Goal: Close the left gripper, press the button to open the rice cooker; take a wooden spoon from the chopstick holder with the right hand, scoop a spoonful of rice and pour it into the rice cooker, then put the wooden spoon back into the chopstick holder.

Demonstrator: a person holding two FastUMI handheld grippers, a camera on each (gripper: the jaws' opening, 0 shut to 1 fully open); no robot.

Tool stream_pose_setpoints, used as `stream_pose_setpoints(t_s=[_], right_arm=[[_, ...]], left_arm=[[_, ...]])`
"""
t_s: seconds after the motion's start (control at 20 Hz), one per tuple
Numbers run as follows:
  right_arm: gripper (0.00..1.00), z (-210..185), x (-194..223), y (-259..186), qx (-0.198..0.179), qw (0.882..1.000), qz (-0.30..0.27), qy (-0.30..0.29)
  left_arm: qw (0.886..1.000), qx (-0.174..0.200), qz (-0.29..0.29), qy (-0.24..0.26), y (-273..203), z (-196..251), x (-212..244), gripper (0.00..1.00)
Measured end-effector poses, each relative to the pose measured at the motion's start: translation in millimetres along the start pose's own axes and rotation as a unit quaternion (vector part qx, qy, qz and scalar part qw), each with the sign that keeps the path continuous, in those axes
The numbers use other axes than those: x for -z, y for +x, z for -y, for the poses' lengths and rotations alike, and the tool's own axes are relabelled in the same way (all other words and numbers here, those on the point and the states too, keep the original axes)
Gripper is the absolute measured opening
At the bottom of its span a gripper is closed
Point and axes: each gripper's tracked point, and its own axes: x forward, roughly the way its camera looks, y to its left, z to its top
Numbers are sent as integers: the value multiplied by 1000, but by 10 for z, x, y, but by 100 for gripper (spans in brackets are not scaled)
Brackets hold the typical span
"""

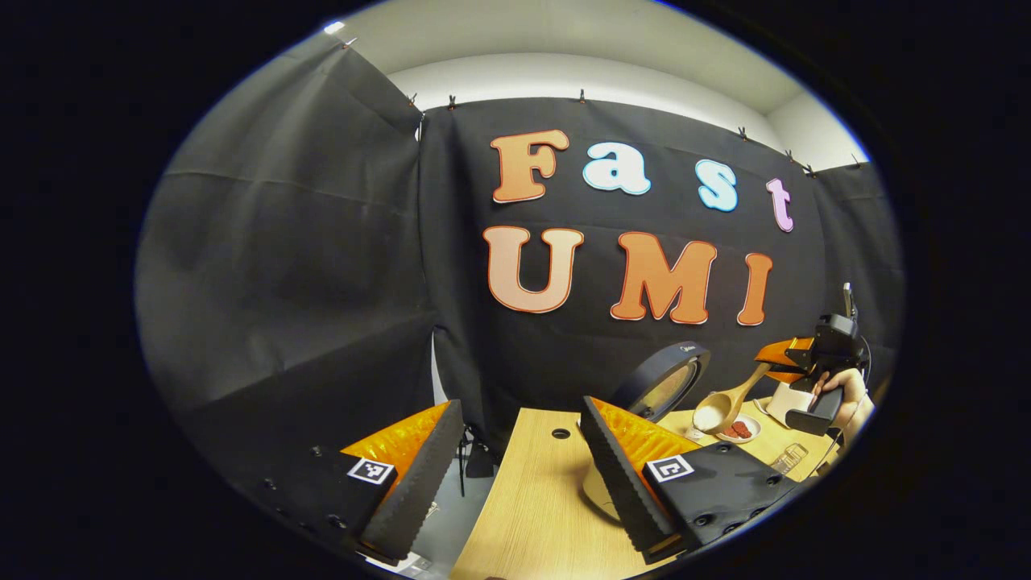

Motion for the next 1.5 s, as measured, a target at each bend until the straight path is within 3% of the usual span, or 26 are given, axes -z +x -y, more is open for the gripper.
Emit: stream_pose_setpoints(t_s=[0.1, 0.6, 0.7, 0.9, 1.05, 1.15, 1.35, 1.45, 1.5], right_arm=[[13, -29, -3, -8, -3, 1000, 2, -11], [13, -379, -102, -56, -27, 995, 25, -96], [13, -423, -115, -51, -30, 992, 30, -115], [13, -494, -107, -75, -39, 989, 34, -140], [13, -520, -107, -71, -44, 985, 36, -161], [13, -558, -85, -96, -49, 982, 40, -176], [13, -609, -47, -110, -60, 977, 41, -201], [13, -615, -32, -121, -64, 973, 43, -219], [13, -621, -27, -135, -65, 971, 44, -226]], left_arm=[[1000, -1, -2, 0, 2, -14, 18, 94], [1000, 0, -1, 2, 40, -8, 6, 98], [1000, 0, -1, 0, 42, -6, 11, 94], [1000, -2, -4, -3, 59, -31, 29, 98], [1000, -4, -1, -1, 67, -39, 0, 94], [1000, -4, 1, -1, 67, -34, -3, 100], [1000, -5, -2, -2, 61, -42, 32, 100], [1000, -6, -4, -1, 72, -40, 53, 94], [1000, -7, -4, -1, 73, -41, 54, 98]])
